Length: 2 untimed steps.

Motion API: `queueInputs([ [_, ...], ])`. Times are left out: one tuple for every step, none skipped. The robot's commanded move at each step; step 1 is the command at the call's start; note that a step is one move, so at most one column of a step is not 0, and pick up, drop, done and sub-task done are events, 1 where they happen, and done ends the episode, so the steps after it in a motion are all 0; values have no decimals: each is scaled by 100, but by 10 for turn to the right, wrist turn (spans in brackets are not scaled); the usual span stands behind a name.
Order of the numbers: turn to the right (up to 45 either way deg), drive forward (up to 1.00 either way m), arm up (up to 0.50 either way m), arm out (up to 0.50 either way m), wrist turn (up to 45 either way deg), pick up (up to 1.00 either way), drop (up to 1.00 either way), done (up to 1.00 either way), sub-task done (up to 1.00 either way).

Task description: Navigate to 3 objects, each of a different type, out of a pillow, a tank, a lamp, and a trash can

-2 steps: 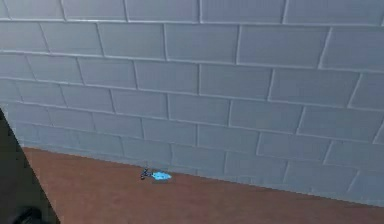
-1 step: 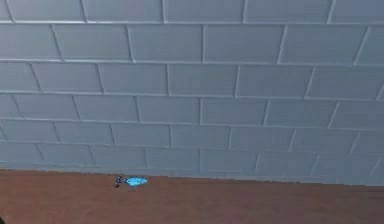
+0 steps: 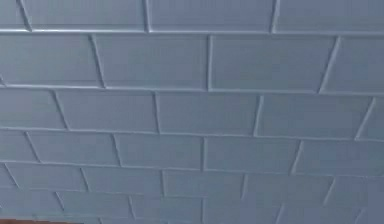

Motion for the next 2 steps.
queueInputs([
  [-330,0,0,0,0,0,0,0,0],
  [0,35,0,0,0,0,0,0,0],
])
